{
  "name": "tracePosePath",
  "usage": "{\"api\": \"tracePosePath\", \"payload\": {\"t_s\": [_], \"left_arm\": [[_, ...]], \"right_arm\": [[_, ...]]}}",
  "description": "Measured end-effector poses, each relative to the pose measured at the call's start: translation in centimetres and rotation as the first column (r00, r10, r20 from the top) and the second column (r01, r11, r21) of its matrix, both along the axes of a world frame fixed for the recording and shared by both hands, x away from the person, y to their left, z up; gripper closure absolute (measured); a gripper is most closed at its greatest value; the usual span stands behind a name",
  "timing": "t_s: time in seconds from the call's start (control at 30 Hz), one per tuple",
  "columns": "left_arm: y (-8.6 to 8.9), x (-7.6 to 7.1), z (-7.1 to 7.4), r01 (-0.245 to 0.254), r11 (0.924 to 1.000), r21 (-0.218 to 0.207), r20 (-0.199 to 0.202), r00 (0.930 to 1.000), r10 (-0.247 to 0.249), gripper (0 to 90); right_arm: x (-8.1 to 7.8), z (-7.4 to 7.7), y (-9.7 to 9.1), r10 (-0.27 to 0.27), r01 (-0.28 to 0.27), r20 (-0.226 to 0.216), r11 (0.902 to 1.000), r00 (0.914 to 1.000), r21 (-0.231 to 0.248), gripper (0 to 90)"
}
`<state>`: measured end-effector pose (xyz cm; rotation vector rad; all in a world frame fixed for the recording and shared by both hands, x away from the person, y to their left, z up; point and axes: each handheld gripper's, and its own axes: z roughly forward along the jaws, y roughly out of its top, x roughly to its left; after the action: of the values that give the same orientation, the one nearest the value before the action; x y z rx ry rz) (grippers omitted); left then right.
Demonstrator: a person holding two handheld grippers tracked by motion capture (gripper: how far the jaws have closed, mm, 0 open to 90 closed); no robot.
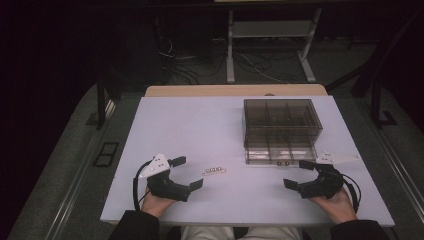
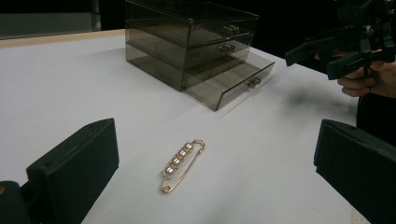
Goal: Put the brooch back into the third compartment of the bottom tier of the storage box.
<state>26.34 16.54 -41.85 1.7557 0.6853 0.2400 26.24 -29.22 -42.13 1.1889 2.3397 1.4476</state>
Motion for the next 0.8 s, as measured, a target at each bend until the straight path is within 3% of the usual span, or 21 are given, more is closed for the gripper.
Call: {"api": "tracePosePath", "payload": {"t_s": [0.37,0.5,0.8], "left_arm": [[-0.15,-0.04,0.04,0.003,1.0,0.005,-0.001,1.0,-0.003,0.0],[-0.3,0.0,0.11,0.025,0.9991,0.036,-0.003,0.9997,-0.025,0.0],[-0.62,0.18,0.47,0.058,0.9971,0.049,-0.019,0.9982,-0.057,0.0]], "right_arm": [[-0.3,0.1,-0.32,-0.022,0.022,-0.006,0.9996,0.9997,0.02,0.0],[-0.32,0.11,-0.43,-0.025,0.025,-0.011,0.9994,0.9996,0.022,0.0],[-0.29,0.07,-0.54,-0.021,0.021,-0.016,0.9996,0.9997,0.019,0.0]]}}
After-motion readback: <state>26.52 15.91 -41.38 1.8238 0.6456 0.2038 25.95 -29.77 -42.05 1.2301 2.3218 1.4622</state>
